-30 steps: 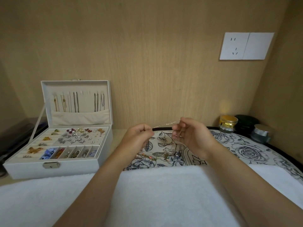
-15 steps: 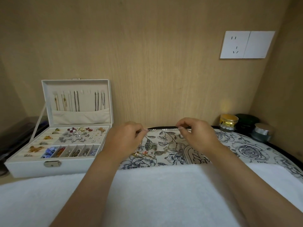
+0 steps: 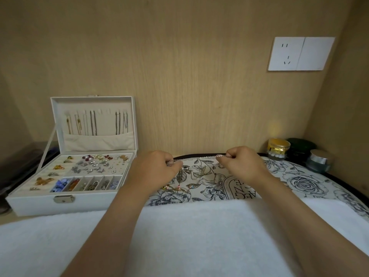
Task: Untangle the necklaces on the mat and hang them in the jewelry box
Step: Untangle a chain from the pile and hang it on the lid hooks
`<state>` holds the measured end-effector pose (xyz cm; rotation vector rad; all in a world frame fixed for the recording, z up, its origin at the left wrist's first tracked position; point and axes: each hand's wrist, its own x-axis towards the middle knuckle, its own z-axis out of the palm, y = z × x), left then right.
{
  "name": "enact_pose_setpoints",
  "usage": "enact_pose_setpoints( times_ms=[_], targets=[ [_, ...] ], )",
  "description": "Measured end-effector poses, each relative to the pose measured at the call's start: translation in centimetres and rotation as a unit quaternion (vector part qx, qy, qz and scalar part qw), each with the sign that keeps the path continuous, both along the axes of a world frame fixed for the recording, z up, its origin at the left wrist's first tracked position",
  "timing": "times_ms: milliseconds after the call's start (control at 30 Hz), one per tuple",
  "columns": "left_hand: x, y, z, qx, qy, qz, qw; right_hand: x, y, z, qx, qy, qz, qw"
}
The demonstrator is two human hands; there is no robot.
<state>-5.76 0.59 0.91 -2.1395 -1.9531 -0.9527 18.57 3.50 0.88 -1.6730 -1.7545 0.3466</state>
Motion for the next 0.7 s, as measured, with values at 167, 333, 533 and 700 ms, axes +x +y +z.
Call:
enact_pose_setpoints(
  times_ms=[167, 333, 533, 700],
  targets=[
    [0.1, -0.1, -0.2, 0.022, 0.007, 0.008, 1.000, 0.0, 0.3, -0.2, -0.025, 0.045, 0.013, 0.999],
    [0.8, 0.7, -0.7, -0.050, -0.199, -0.028, 0.978, 0.1, 0.3, -0.7, -0.022, 0.014, -0.011, 1.000],
    [1.2, 1.1, -0.3, -0.173, -0.600, -0.173, 0.762, 0.5, 0.6, -0.1, -0.138, 0.258, 0.007, 0.956],
    [1.8, 2.9, -0.2, -0.159, -0.524, -0.106, 0.830, 1.6, 2.2, -0.8, -0.188, 0.425, -0.001, 0.886]
  ],
)
